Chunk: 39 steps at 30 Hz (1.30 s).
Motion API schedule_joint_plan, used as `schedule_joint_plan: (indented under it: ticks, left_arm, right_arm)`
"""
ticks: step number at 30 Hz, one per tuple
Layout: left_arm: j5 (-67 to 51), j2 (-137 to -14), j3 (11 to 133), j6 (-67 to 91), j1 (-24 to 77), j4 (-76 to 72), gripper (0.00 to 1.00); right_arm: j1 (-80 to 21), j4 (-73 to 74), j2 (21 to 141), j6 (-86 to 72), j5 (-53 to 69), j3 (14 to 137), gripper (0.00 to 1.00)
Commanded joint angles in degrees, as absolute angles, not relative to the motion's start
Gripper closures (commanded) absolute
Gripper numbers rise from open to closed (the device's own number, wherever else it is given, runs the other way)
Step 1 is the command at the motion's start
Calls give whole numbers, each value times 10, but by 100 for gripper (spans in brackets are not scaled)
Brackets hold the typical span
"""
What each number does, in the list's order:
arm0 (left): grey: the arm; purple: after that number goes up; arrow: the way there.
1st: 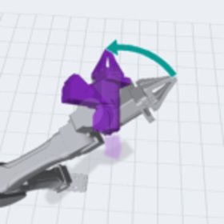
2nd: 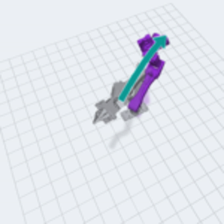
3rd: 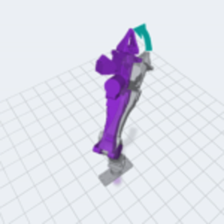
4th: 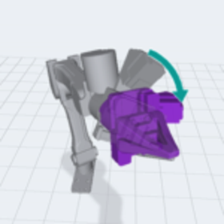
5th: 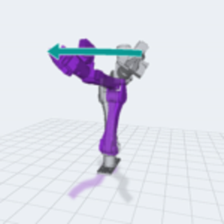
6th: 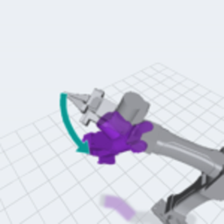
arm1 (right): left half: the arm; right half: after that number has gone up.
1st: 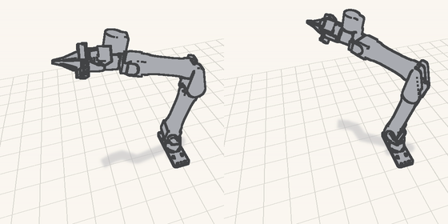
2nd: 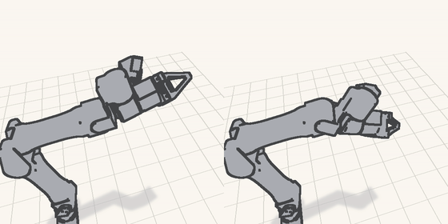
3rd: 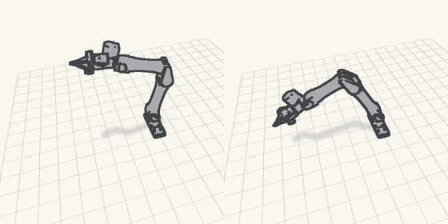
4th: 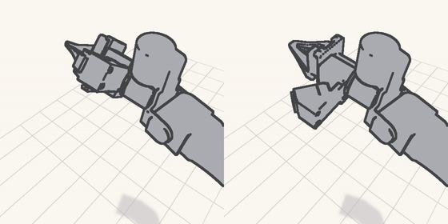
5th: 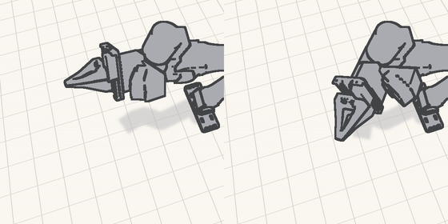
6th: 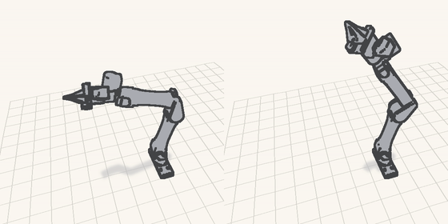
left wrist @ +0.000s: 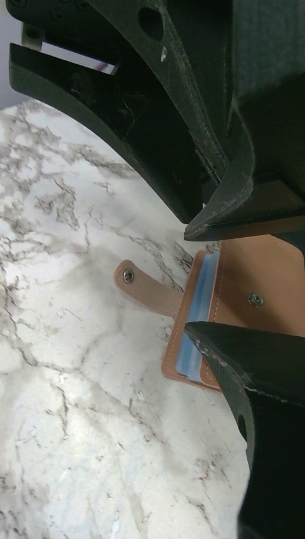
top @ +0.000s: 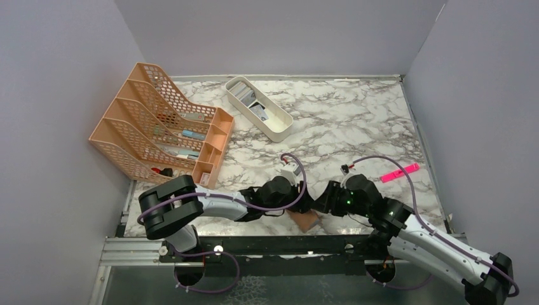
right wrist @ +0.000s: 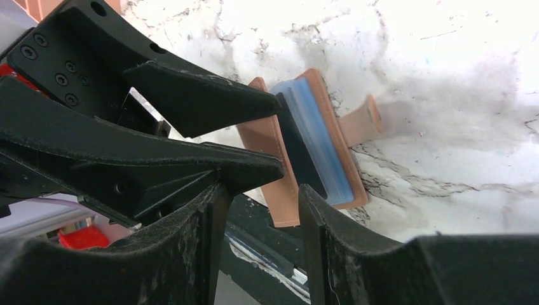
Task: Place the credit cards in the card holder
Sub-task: Close the card holder at the center of the board.
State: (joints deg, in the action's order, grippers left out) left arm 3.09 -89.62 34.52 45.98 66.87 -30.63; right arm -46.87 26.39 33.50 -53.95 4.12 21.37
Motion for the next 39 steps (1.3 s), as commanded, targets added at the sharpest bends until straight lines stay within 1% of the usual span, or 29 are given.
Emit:
schedule_joint_plan:
  ticks: [1,13,22,28,31,34,39]
  left_arm:
    - [46,-902,373,457,668,-333,47]
    - [37,-881,401,450,650,-328,47]
    - [58,-795,397,434,624,-269,47]
    - [74,-755,396,398,617,-200,51]
    - [78,-755,408,378,616,-142,55]
    - [69,-751,408,367,617,-91,65]
    - [5,-737,355,383,621,-118,78]
  right_arm:
    - [-473,201,355,-538,117,177,51]
    - [-473,178,418,-534,78,136,59]
    - [-473,145,476,-537,73,114,64]
    - [-473,143,447,-546,81,124,64]
    - [-473,164,419,-546,62,131,64]
    - [-473,186,413,-548,48,137,64]
    - [-473,201,421,-545,24,155,64]
